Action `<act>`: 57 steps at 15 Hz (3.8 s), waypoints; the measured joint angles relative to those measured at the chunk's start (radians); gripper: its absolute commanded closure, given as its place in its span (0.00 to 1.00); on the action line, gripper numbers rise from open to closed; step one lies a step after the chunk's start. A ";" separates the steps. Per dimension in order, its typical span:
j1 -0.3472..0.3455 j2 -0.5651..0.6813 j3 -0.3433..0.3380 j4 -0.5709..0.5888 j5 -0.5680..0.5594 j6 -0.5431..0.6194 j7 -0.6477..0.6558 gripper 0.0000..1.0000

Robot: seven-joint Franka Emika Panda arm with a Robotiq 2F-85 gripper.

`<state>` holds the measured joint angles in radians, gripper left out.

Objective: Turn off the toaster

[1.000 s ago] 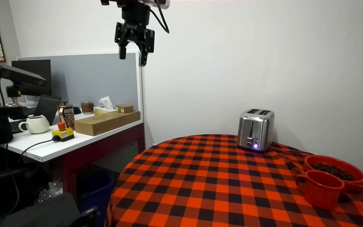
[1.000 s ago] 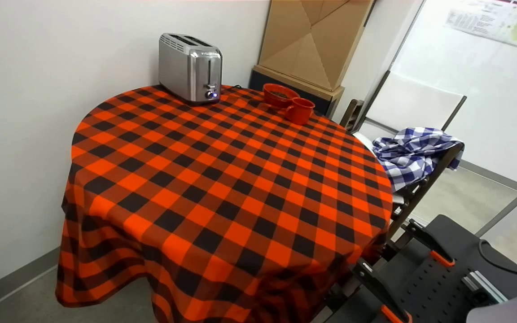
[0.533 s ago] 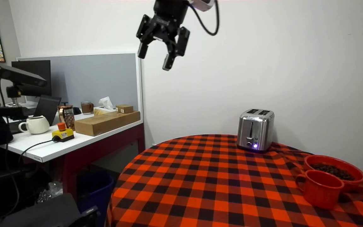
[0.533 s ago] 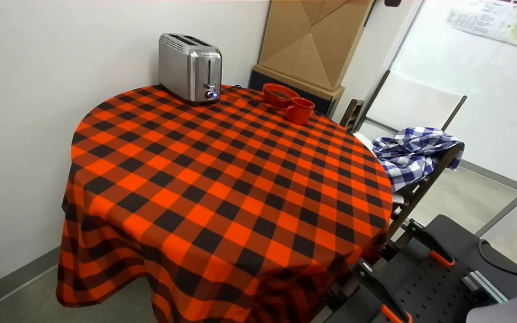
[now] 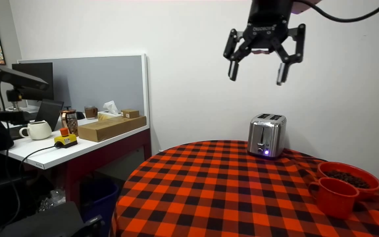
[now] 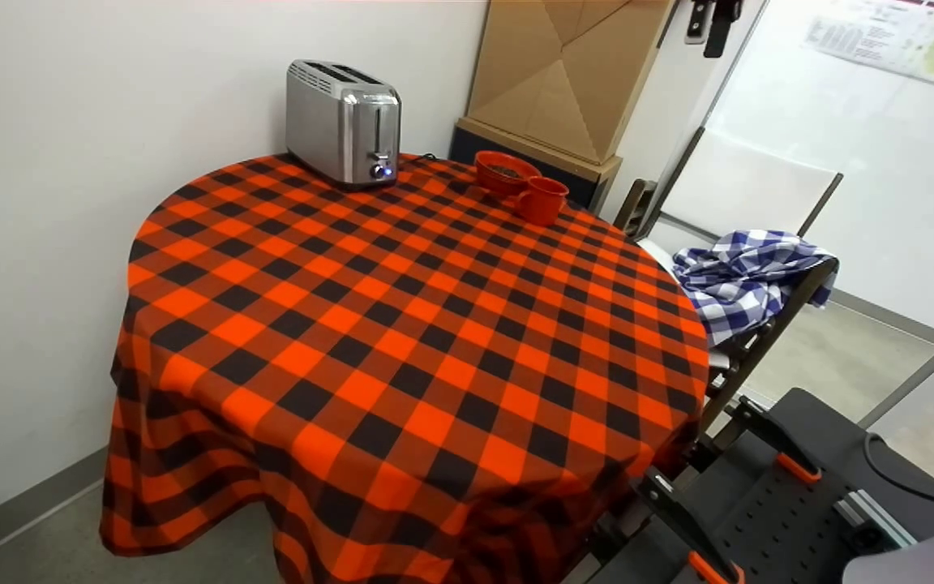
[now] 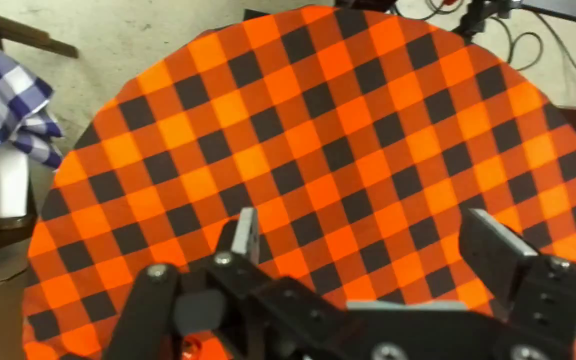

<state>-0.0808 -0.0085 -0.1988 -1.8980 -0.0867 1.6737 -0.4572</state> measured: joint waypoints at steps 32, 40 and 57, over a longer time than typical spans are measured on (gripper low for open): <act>-0.122 0.783 0.200 0.724 -0.060 0.470 -0.230 0.00; -0.109 0.887 0.197 0.794 -0.094 0.473 -0.231 0.00; -0.059 1.318 0.189 1.336 -0.079 0.473 -0.091 0.00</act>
<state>-0.1398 1.3091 -0.0102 -0.5622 -0.1653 2.1463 -0.5483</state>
